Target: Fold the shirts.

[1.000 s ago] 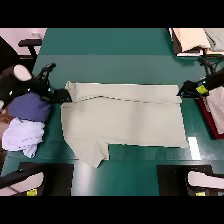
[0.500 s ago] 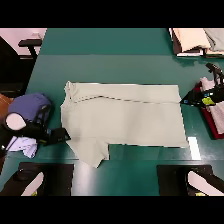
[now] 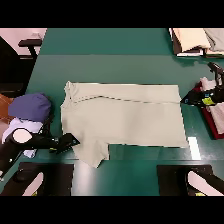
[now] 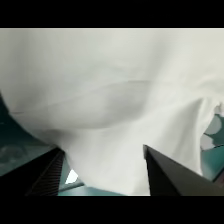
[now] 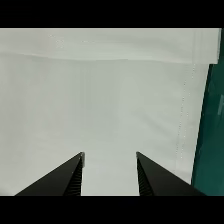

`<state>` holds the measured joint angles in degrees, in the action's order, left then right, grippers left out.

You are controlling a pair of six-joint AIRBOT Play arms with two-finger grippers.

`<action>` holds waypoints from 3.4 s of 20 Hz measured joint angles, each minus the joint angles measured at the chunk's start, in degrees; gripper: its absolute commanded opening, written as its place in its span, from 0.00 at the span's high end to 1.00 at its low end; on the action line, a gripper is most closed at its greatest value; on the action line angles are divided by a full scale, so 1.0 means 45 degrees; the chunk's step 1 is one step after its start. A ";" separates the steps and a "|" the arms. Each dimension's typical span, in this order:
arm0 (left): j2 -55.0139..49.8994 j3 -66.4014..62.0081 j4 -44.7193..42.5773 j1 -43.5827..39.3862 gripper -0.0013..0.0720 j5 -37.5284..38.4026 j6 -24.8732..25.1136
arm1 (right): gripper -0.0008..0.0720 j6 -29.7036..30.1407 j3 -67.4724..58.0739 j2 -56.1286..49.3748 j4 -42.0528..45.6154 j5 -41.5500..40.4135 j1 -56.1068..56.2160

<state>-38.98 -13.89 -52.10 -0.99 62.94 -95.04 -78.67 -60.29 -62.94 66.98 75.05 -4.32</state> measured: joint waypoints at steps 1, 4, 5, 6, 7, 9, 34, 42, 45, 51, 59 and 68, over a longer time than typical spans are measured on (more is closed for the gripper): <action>0.0005 0.0112 0.0121 -0.0010 0.65 -0.0209 0.0068 | 0.46 0.0000 0.0000 0.0005 0.0000 -0.0034 0.0000; -0.0034 0.0257 0.0068 -0.0015 0.95 -0.0787 0.0432 | 0.46 0.0000 0.0000 0.0005 0.0000 -0.0063 0.0000; -0.0024 0.0199 0.0155 -0.0015 0.95 -0.0831 0.0544 | 0.46 0.0005 0.0000 0.0005 0.0010 -0.0015 -0.0029; -0.0015 0.0073 0.0282 -0.0015 0.95 -0.0835 0.0646 | 0.46 0.0015 0.0000 0.0005 0.0053 0.0141 -0.0097; -0.0010 -0.0131 0.0316 -0.0015 0.95 -0.0729 0.0743 | 0.46 0.0044 0.0000 0.0005 0.0073 0.0321 -0.0238; 0.0000 -0.0714 0.0024 -0.0015 0.95 -0.0233 0.0860 | 0.45 0.0058 0.0029 0.0005 0.0374 0.0903 -0.0733; 0.0865 -0.3444 -0.2084 -0.0015 0.96 0.2254 0.0991 | 0.97 0.0044 0.6664 0.0413 0.0646 0.0806 -0.2900; 0.2016 -0.4838 -0.2079 -0.0019 0.96 0.4639 0.0389 | 0.97 -0.0457 0.5139 0.3342 0.1200 0.2278 -0.2599; 0.0806 -0.5799 -0.2254 -0.0019 0.95 0.3521 0.0772 | 0.97 -0.0714 0.3657 0.2637 0.1326 0.2079 -0.1724; -0.4323 -0.8568 -0.2414 -0.0019 0.95 0.0869 0.2200 | 0.96 -0.0933 -0.0146 -0.1112 0.1413 0.1020 -0.0136; -0.8952 -1.1264 -0.2307 0.0005 0.21 -0.2011 0.2914 | 0.34 -0.0971 -0.4362 -0.6008 0.0588 0.0223 0.0525; -0.9403 -1.2978 -0.1559 -0.0049 0.95 -0.1107 0.3011 | 0.15 0.0311 -0.5848 -0.6960 -0.1161 0.1549 -0.1666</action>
<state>-81.30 -72.29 -59.11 -1.21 57.95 -81.49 -77.28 -86.61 -94.26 61.76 82.02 -11.81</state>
